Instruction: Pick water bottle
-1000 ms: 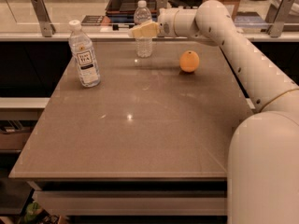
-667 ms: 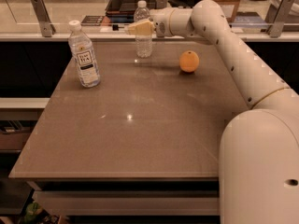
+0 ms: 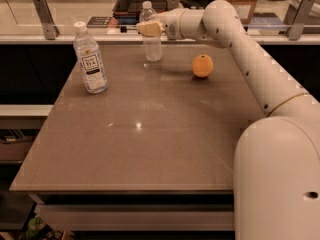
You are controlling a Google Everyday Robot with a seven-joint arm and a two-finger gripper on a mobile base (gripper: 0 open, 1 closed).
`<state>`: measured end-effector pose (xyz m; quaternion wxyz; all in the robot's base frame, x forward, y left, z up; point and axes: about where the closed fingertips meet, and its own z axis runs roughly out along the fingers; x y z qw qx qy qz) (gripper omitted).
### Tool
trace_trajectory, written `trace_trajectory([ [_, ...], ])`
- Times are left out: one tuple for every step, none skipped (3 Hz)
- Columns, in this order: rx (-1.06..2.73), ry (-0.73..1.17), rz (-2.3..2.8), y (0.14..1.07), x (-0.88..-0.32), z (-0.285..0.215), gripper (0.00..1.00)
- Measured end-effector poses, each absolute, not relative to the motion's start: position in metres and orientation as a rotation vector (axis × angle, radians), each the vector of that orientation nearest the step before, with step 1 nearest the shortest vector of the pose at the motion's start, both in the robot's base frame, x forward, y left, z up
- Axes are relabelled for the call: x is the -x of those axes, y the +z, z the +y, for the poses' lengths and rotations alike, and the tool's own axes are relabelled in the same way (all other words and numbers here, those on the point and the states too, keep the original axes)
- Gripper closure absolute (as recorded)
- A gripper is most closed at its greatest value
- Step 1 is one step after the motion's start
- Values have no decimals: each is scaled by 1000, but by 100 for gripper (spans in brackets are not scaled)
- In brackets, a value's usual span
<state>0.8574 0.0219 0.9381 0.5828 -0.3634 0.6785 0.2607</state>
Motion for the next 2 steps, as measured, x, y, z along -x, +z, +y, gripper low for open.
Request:
trace_trajectory([
  [851, 613, 1584, 937, -857, 25, 88],
  [854, 617, 1585, 935, -857, 28, 100],
])
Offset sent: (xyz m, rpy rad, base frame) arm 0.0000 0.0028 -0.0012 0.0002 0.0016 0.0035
